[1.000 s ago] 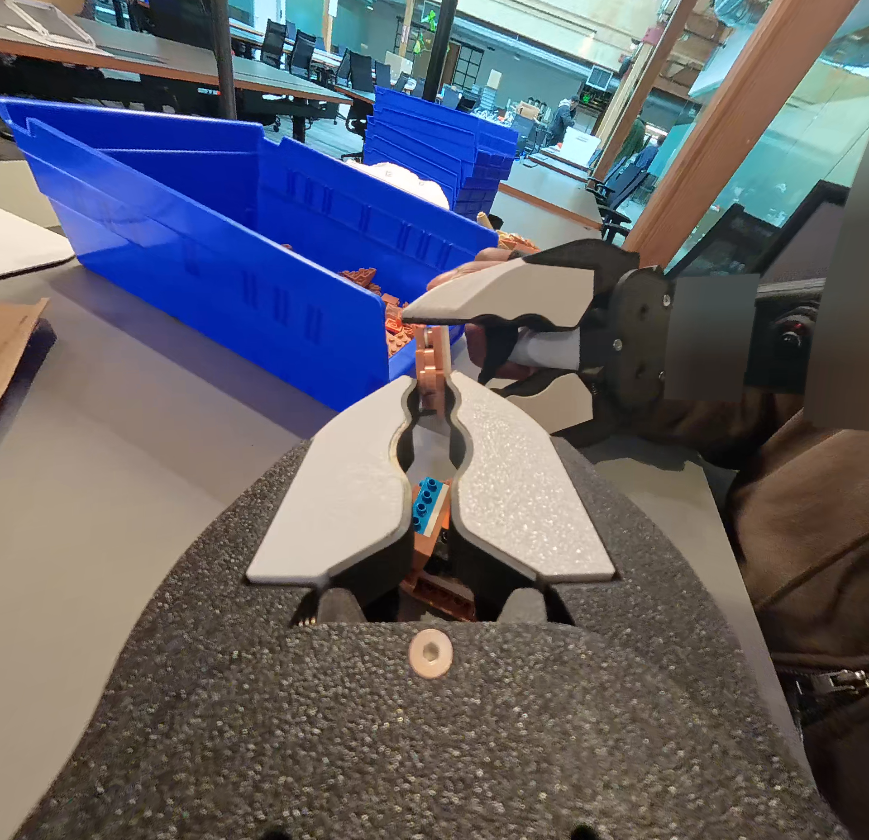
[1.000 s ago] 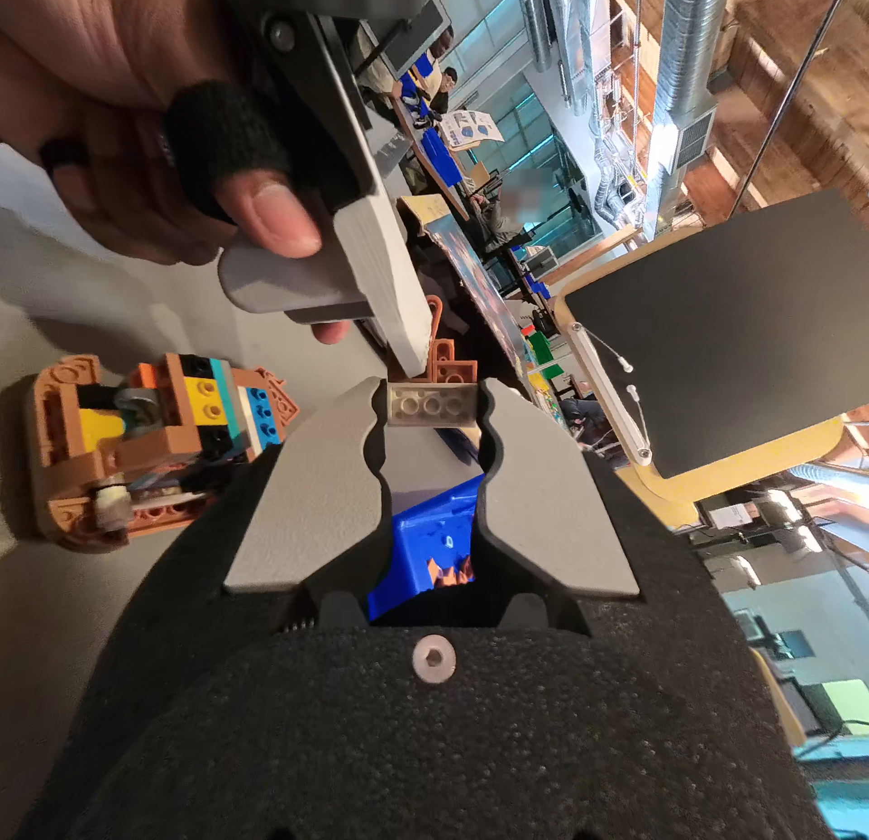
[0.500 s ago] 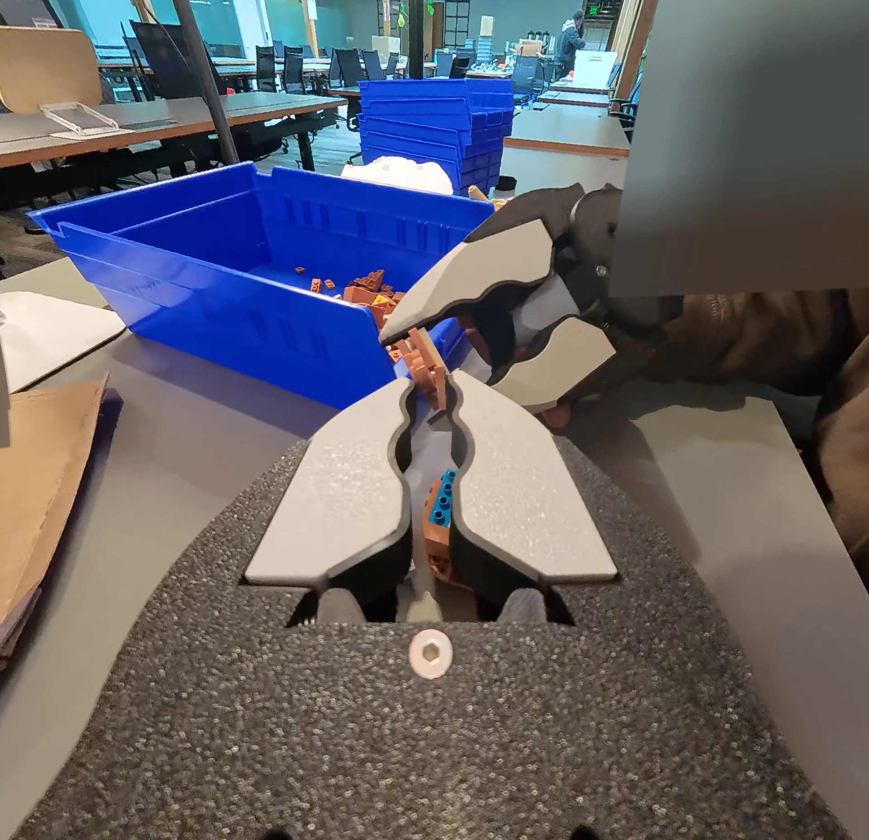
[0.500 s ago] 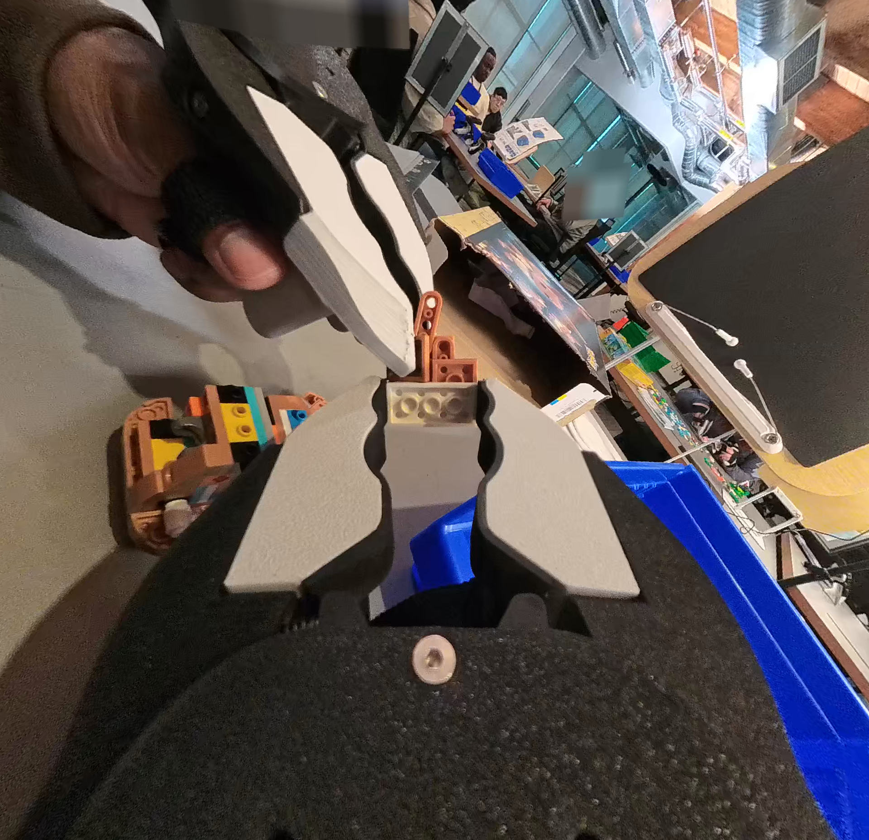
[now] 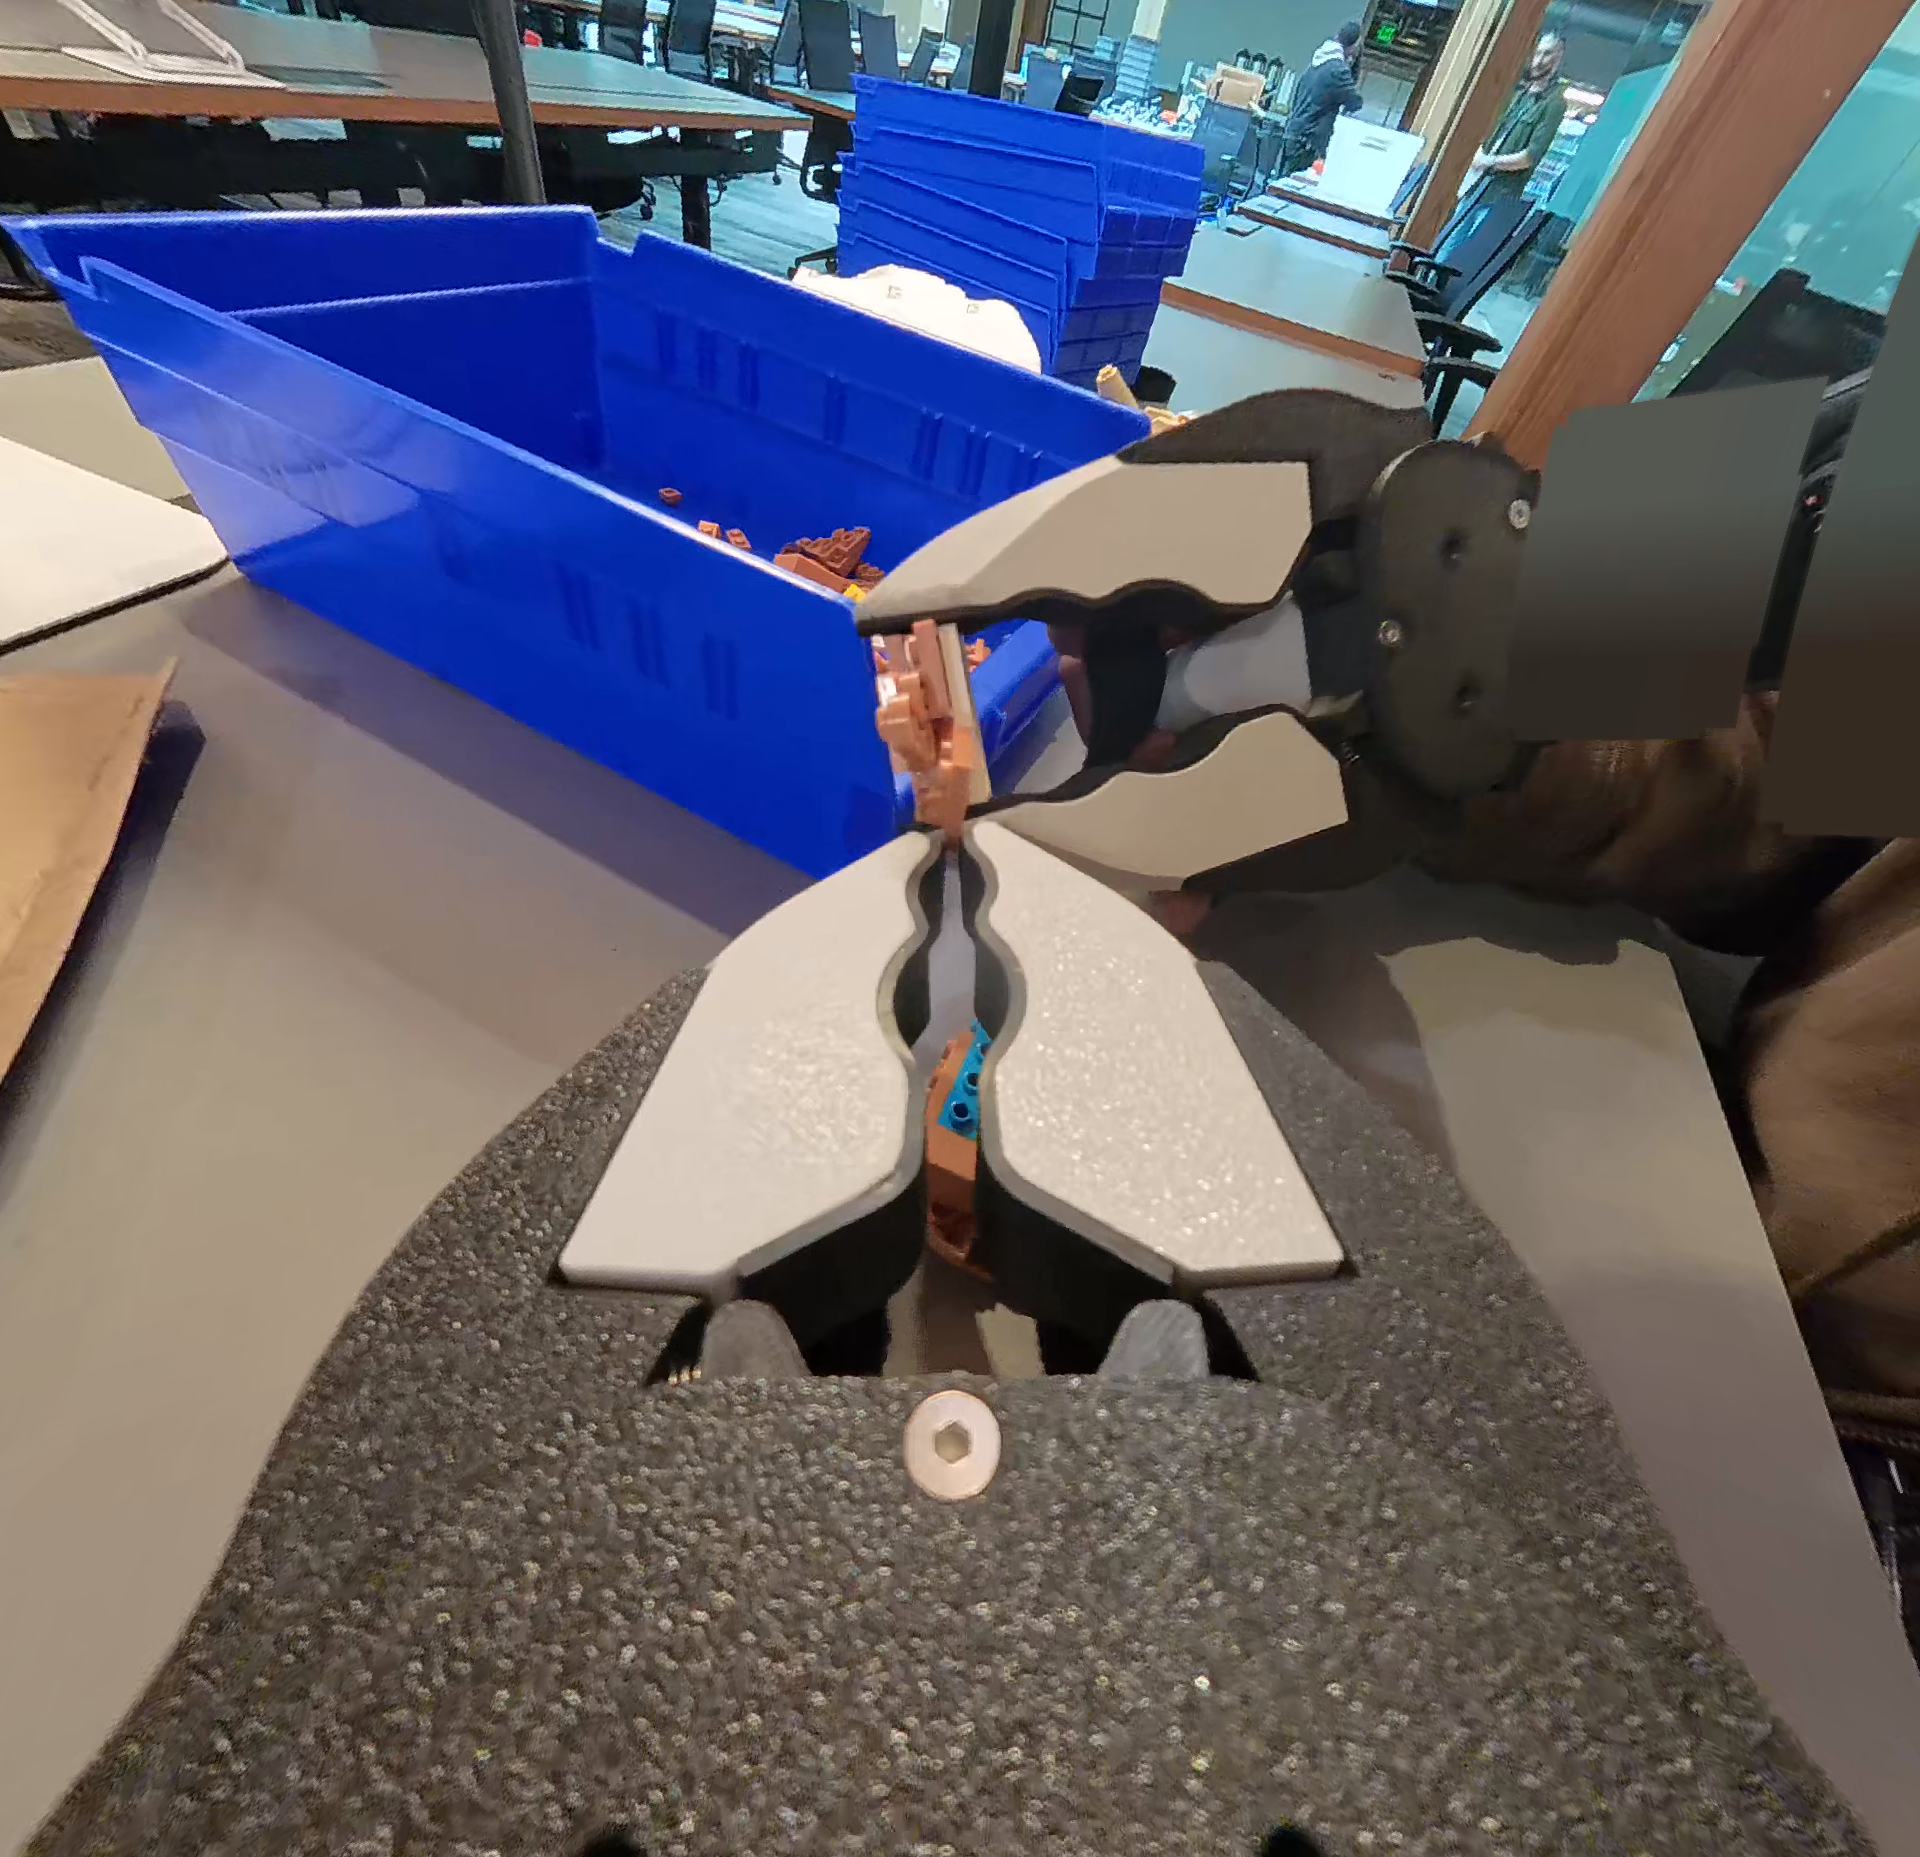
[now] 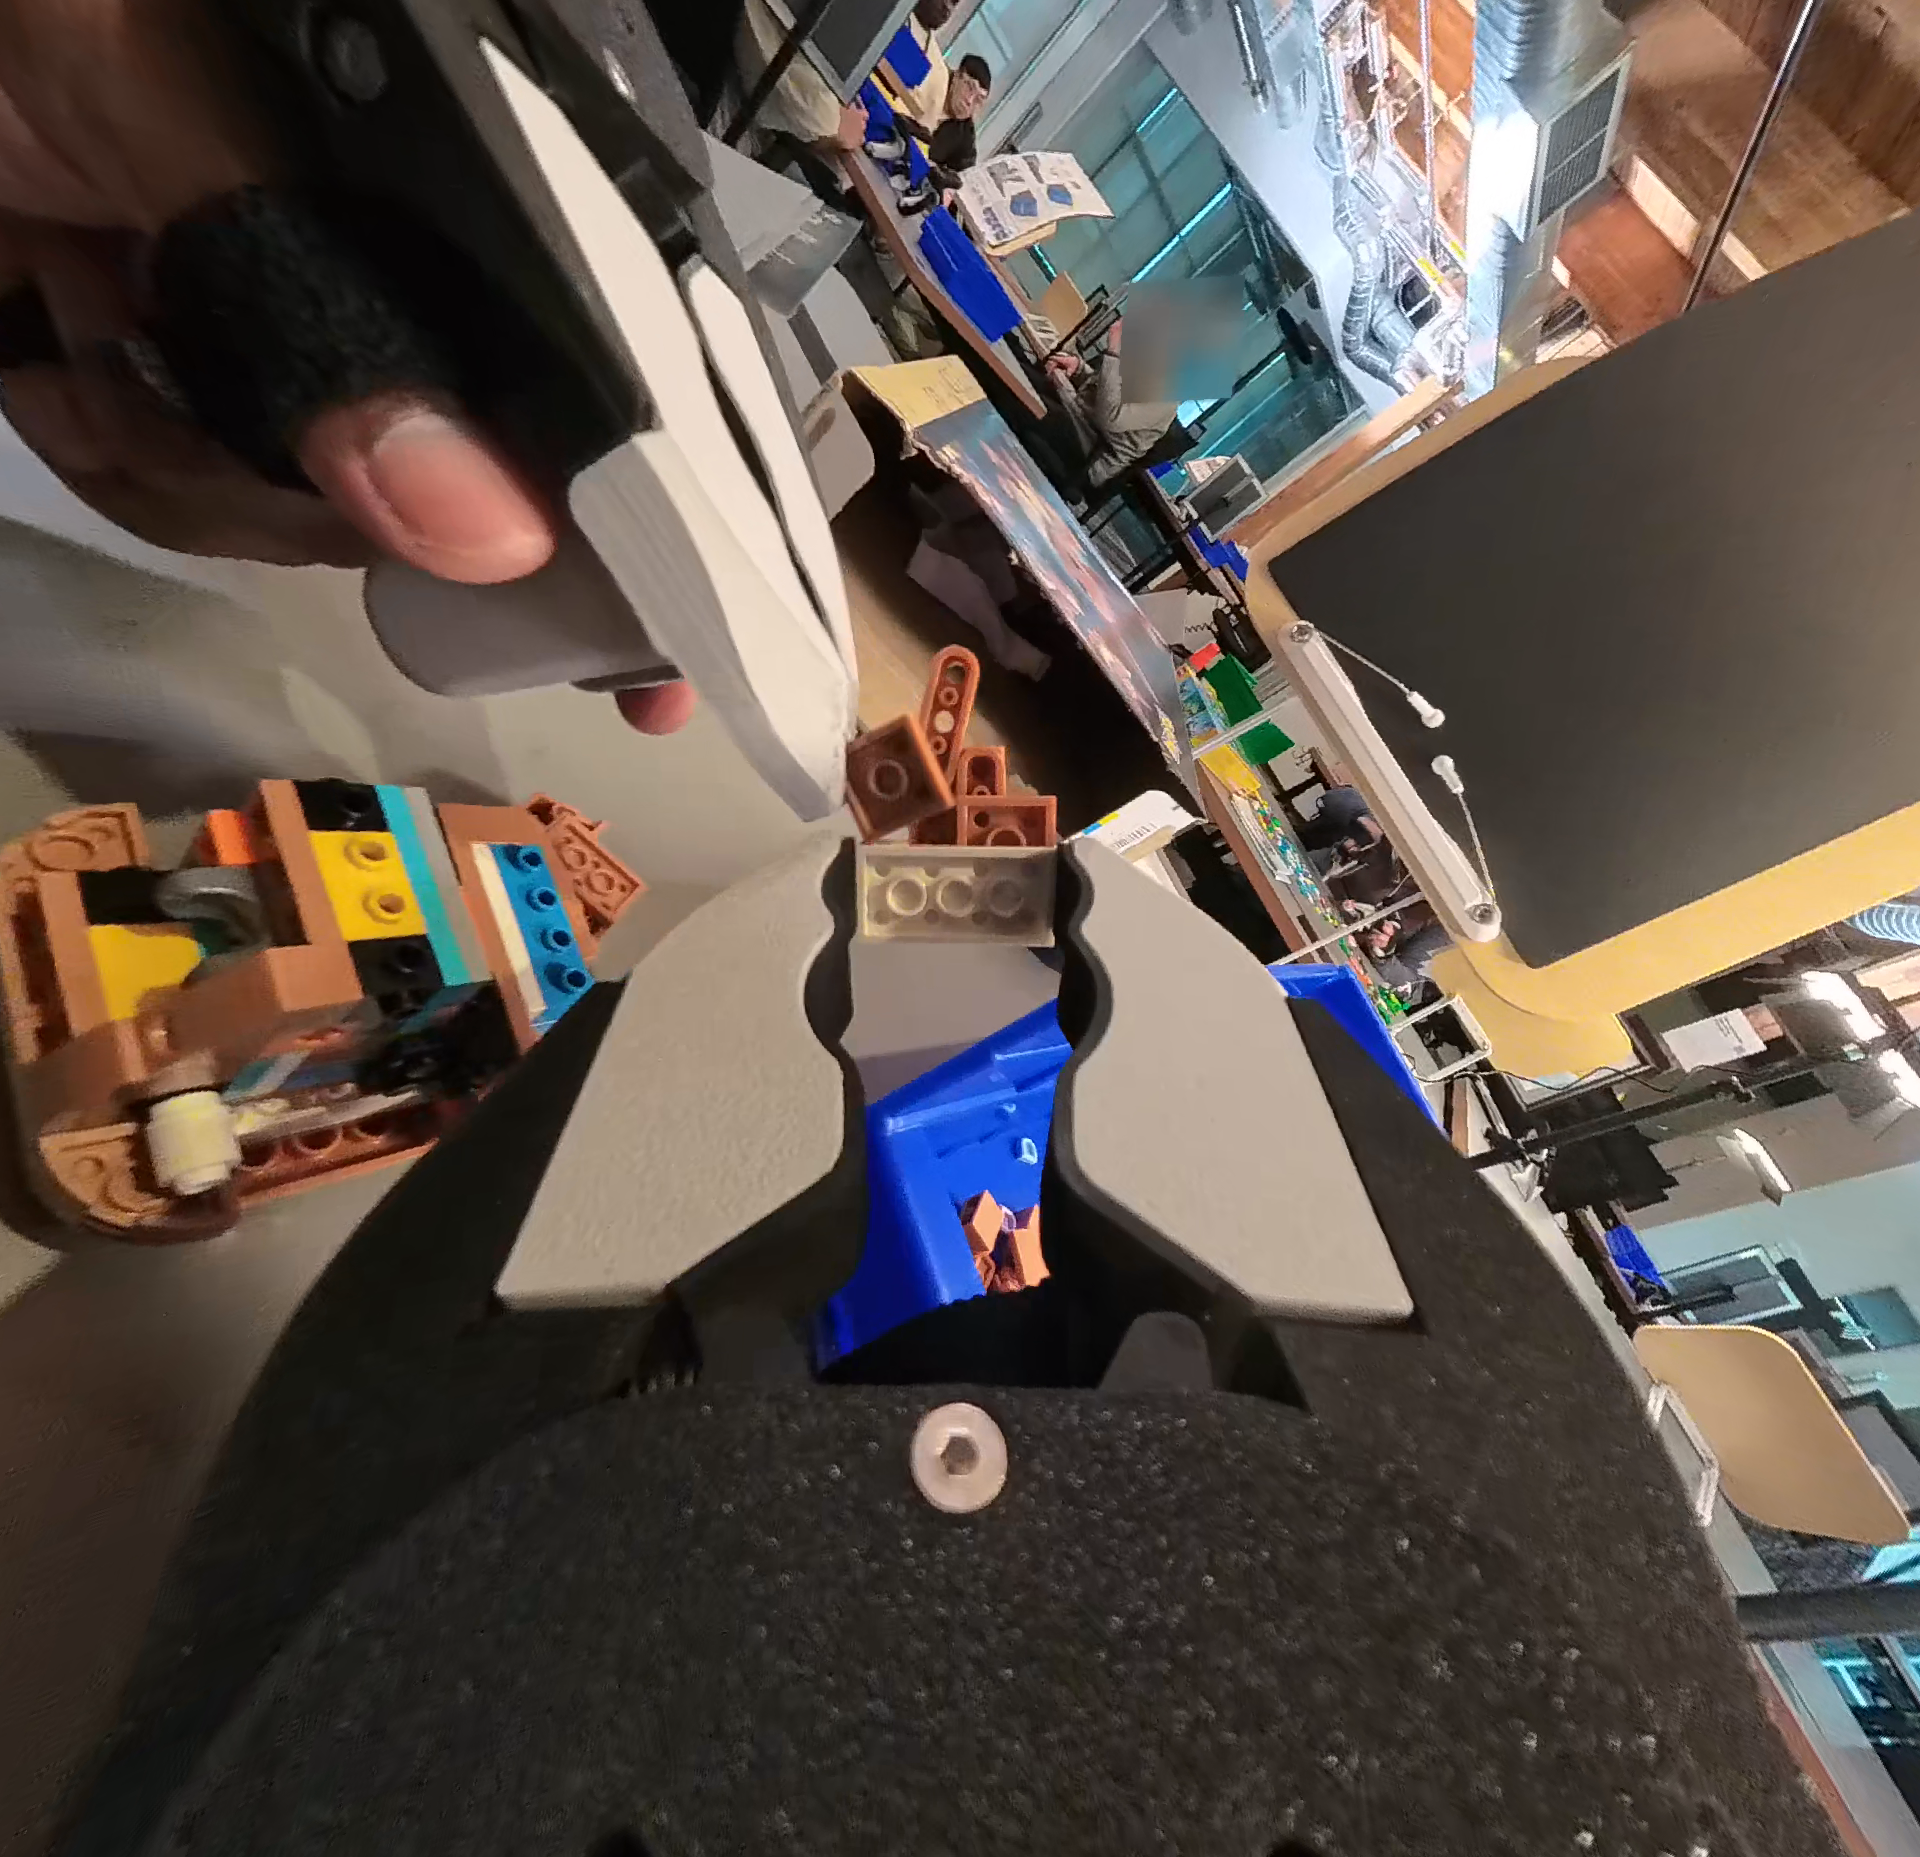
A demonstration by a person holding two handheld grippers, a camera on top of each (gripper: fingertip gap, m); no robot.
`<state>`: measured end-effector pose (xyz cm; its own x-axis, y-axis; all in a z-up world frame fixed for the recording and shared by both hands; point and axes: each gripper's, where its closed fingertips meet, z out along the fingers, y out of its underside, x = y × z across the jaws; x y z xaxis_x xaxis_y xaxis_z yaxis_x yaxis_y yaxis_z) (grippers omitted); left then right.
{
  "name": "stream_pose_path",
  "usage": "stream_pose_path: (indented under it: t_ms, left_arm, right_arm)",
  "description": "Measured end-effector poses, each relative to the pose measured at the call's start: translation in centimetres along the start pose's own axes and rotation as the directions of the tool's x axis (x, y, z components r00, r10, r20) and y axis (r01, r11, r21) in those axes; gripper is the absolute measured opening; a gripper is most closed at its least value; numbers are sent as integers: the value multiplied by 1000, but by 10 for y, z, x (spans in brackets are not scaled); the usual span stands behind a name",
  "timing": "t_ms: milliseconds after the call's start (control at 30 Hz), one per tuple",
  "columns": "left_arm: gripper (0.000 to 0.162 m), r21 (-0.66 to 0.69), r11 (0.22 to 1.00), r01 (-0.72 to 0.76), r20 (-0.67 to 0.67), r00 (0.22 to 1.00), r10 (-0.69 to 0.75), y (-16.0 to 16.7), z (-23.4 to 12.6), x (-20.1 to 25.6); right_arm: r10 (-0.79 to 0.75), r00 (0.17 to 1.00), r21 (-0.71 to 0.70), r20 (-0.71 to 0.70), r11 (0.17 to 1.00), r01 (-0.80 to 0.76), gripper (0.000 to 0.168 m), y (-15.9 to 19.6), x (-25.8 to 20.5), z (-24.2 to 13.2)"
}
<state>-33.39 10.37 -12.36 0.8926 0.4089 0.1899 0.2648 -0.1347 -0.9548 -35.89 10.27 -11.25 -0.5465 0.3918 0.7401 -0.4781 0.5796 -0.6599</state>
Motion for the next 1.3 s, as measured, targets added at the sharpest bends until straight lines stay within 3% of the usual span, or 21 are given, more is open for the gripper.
stream_pose_path:
  t_ms: [300,500,600,700,767,867,933,1067,1200,1300]
  left_arm:
    - [1,31,996,-84,-10,996,84,-9,-5,6]
    - [1,111,989,-101,16,995,99,-41,-12,4]
    - [2,58,992,-112,29,993,111,-72,-1,-1]
    - [2,-87,983,-159,-23,987,157,-99,27,2]
    - [2,-154,970,-189,26,980,195,-106,49,-9]
    - [15,-250,954,-168,65,980,190,-96,69,-26]
    - [17,-224,967,-123,75,987,143,-90,69,-31]
    - [20,-129,989,-72,120,989,88,-84,41,-38]
    - [19,6,1000,-17,70,997,16,-79,8,-29]
    - [19,-9,1000,21,47,999,-21,-56,0,-27]
  right_arm:
    - [50,998,-18,22,999,-50,35,4,-1,1]
    - [128,989,-35,69,991,-126,35,4,-8,4]
    - [144,987,-50,67,989,-141,35,7,-8,4]
    - [165,985,-60,53,985,-161,35,10,-4,4]
    - [183,982,-62,47,982,-180,35,11,-2,4]
    - [193,980,-63,41,980,-190,35,11,0,3]
    - [192,980,-62,41,980,-190,35,10,0,2]
    - [188,981,-73,45,980,-184,36,9,-3,3]
    - [184,982,-85,43,980,-180,36,10,-4,4]
    - [177,983,-89,39,981,-173,35,11,-4,5]
